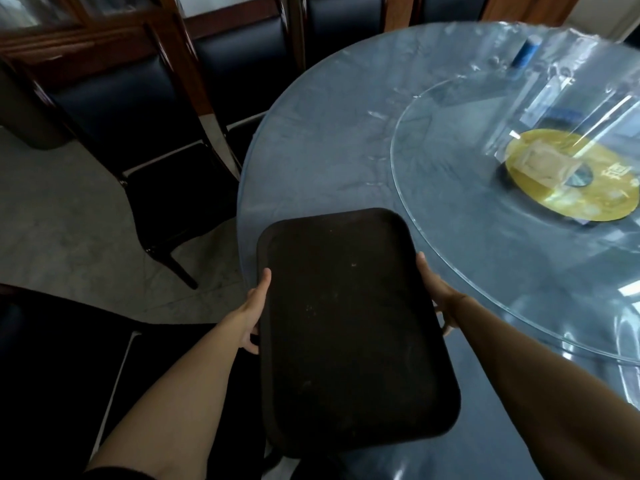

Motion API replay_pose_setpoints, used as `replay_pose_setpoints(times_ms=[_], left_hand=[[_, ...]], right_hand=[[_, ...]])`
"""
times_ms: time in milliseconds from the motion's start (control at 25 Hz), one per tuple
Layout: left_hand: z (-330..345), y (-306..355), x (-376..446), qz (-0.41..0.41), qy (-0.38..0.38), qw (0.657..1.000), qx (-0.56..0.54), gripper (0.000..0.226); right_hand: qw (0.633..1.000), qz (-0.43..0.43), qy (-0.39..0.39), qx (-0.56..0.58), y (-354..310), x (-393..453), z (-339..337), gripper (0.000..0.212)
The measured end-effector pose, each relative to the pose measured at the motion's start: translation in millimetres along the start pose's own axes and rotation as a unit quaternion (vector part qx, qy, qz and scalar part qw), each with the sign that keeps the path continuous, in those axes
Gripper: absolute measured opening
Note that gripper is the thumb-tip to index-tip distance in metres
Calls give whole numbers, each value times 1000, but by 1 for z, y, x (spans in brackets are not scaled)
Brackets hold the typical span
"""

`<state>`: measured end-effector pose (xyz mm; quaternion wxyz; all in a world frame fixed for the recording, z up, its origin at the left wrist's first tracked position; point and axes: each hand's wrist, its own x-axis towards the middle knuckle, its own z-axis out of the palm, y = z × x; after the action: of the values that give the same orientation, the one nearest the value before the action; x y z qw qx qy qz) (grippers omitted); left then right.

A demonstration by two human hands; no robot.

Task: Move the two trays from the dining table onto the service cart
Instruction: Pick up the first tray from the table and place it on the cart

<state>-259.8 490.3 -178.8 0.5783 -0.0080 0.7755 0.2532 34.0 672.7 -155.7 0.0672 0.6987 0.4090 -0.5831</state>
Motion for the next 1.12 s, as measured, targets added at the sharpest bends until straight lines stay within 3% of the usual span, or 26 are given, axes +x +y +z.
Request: replay_pose_setpoints(times_ms=[360, 720, 1120], left_hand=[[-16, 42, -60, 39, -13, 999, 23, 123], [-3, 83, -104, 131, -46, 989, 53, 108], [85, 111, -153, 201, -130, 955, 176, 103]], right_hand=[[998, -23, -14, 54, -12, -48, -29, 106], [989, -83, 18, 121, -3, -105, -69, 101], [960, -96, 95, 244, 91, -156, -142, 86]])
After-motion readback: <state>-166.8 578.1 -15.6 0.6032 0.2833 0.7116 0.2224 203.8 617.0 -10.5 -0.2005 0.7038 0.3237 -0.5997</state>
